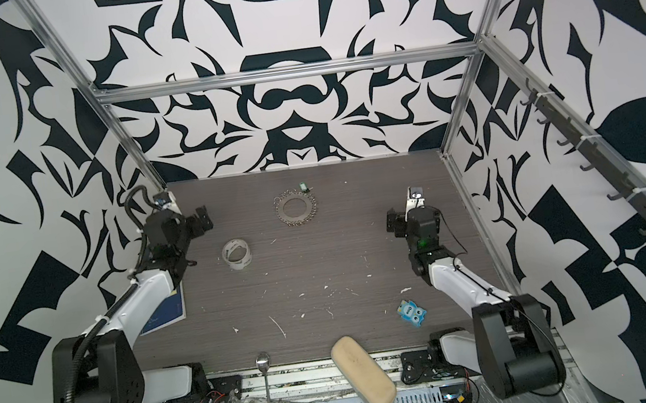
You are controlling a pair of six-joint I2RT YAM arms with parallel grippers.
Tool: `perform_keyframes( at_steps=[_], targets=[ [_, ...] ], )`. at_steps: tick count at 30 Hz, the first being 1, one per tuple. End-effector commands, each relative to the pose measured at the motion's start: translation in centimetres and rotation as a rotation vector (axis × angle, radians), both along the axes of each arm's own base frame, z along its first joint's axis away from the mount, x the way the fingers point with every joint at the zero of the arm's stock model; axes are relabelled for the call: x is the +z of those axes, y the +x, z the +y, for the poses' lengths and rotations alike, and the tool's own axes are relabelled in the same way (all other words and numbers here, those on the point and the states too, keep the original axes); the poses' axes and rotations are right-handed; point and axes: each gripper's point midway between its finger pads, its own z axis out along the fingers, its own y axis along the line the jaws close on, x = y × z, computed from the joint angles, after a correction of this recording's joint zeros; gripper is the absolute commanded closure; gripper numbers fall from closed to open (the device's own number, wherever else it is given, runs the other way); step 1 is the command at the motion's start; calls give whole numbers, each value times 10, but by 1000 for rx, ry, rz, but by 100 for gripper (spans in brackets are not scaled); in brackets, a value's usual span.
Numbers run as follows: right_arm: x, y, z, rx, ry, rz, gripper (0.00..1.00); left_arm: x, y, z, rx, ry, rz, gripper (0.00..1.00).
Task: Remove the keys from the keyring
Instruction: 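Move the left gripper over the metal keyring plate while the right arm rises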
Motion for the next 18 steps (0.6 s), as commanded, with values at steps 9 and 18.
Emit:
perform_keyframes(
  at_steps=[9, 18],
  targets=[
    [-36, -28, 76, 236, 408, 458, 0, -75, 27, -185, -325, -178, 427, 1],
    [-43, -31, 86, 267, 454, 495, 0, -123, 56, -284, -549, -197, 565, 0]
  ],
)
